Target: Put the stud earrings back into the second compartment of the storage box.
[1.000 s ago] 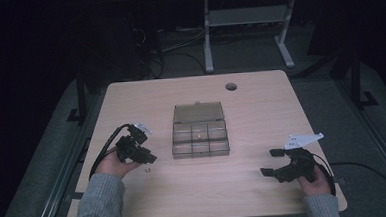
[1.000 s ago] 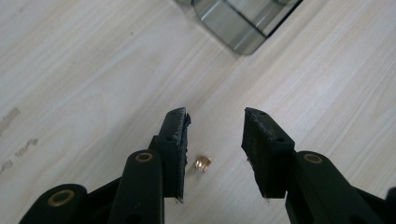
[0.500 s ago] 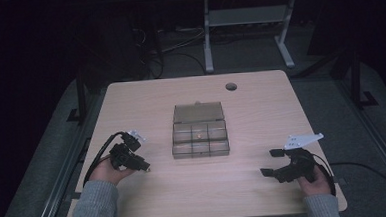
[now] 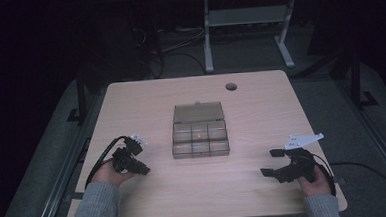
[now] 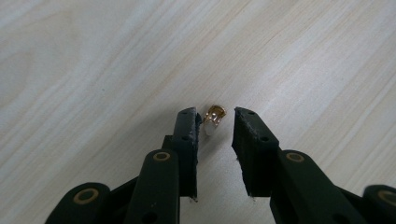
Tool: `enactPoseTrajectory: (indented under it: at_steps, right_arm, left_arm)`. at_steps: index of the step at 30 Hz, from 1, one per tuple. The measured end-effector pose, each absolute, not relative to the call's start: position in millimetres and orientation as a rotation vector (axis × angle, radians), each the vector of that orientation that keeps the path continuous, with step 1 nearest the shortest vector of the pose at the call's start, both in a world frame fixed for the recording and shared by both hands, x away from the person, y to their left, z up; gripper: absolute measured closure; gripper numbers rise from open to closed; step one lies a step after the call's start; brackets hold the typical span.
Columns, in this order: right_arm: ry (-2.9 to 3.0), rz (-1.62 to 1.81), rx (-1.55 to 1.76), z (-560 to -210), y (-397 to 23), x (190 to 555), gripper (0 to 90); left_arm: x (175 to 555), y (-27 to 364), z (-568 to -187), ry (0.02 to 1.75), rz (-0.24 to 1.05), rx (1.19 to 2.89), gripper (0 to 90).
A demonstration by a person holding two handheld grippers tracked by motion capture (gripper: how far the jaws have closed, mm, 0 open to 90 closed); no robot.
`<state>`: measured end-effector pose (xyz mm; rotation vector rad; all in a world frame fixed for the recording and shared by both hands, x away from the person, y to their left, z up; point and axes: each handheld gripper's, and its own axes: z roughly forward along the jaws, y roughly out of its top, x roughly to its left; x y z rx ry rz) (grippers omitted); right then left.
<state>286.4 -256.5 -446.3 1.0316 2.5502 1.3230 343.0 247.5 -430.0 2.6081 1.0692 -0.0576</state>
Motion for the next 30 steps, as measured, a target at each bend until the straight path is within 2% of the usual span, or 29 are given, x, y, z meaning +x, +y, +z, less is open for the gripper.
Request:
enactPoseTrajectory:
  at_steps: [13, 30]
  right_arm:
    - [2.549, 1.326, 1.033, -445.7, -256.9, 286.1, 14.0]
    - [2.547, 1.327, 1.038, -445.5, -257.3, 285.8, 14.0]
  left_arm:
    - [343.9, 246.1, -433.0, 1.062, -0.048, 2.629, 83.7]
    - [342.7, 245.3, -417.2, 1.036, -0.039, 2.590, 85.1]
